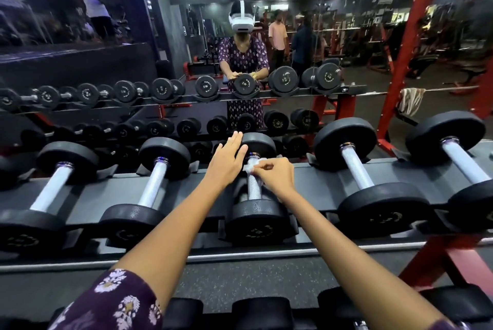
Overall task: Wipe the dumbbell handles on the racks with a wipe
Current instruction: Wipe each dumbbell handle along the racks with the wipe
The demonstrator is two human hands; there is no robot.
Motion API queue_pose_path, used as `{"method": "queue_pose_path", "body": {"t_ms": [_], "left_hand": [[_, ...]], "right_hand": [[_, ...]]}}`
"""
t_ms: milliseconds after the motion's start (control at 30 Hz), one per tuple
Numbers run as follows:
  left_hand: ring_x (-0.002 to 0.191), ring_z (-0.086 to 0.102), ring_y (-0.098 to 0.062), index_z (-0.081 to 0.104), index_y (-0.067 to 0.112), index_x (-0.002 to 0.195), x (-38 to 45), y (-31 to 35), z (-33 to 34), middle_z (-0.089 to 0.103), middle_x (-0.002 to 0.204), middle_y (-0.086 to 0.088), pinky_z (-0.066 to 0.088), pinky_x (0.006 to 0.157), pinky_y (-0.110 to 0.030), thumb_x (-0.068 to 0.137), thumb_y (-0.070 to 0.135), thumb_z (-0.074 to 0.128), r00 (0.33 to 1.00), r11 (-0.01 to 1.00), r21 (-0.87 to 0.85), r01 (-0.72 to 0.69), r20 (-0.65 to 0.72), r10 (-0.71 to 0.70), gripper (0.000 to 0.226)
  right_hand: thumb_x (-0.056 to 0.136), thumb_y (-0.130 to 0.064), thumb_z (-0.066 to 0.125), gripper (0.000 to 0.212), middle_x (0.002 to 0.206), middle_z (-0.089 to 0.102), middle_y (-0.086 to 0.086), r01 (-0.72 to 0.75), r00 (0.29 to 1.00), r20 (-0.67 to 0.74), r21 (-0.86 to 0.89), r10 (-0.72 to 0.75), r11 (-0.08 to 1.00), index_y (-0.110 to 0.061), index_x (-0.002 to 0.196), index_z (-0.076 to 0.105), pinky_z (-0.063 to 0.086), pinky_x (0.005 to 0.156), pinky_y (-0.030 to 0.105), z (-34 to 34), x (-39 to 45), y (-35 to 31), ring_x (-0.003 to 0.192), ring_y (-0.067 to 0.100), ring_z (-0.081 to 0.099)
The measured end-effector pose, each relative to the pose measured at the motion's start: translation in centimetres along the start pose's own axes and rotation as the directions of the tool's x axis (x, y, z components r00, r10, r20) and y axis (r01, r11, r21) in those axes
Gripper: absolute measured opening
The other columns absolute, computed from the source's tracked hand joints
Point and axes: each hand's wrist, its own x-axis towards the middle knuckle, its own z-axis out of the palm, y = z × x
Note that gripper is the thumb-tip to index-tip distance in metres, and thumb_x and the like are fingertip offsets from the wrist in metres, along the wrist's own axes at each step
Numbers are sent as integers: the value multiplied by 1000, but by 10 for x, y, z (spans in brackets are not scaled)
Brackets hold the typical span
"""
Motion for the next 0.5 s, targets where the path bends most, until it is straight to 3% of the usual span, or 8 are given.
{"method": "queue_pose_path", "body": {"t_ms": [67, 133, 233, 300, 433, 500], "left_hand": [[148, 18, -19, 25, 10, 152, 0, 1, 0, 20, 160, -5, 6, 117, -32, 106, 25, 34, 1000, 1000, 5, 13, 10, -13, 49], [148, 19, -19, 25, 10, 152, 1, 2, -1, 20, 160, -5, 6, 118, -32, 106, 26, 34, 1000, 1000, 12, 16, 16, -16, 50], [147, 19, -18, 25, 11, 152, 0, 1, -1, 21, 160, -5, 6, 118, -33, 106, 26, 34, 1000, 1000, 4, 24, 19, -24, 49], [147, 19, -18, 24, 11, 152, 1, 2, -1, 20, 160, -4, 6, 119, -33, 106, 26, 33, 999, 1000, -3, 30, 30, -30, 49], [147, 19, -18, 25, 11, 152, 2, 1, -2, 21, 160, -4, 6, 119, -33, 106, 26, 33, 999, 999, -7, 32, 18, -32, 49], [147, 19, -17, 25, 11, 152, 1, 1, -1, 21, 159, -4, 5, 119, -33, 106, 26, 33, 999, 999, -15, 36, 17, -35, 49]], "right_hand": [[70, -17, 77, 11, 62, 65, 2, -115, 993, -29, 80, 118, 990, -7, 67, 73, 41, 63, 19, 3, 11, 0, 58, 4, 52], [70, -19, 79, 23, 55, 54, 2, -279, 960, 40, 223, 277, 934, -8, 57, 62, 40, 61, 25, 6, 18, 2, 55, 9, 45], [83, -2, 63, 19, 67, 51, 8, -502, 864, 255, 493, 434, 710, -6, 69, 52, 45, 55, 25, 1, 27, 7, 60, 15, 48], [91, 0, 50, 17, 71, 50, 10, -560, 827, 328, 562, 457, 609, -3, 74, 51, 45, 56, 27, -7, 35, 9, 62, 17, 49], [97, -4, 38, 15, 80, 51, 13, -646, 764, 465, 548, 448, 532, 1, 95, 52, 46, 65, 33, 2, 34, 3, 74, 26, 54], [98, -3, 35, 17, 81, 52, 14, -644, 765, 458, 518, 453, 563, 2, 96, 51, 47, 70, 36, 0, 35, 4, 83, 32, 58]]}}
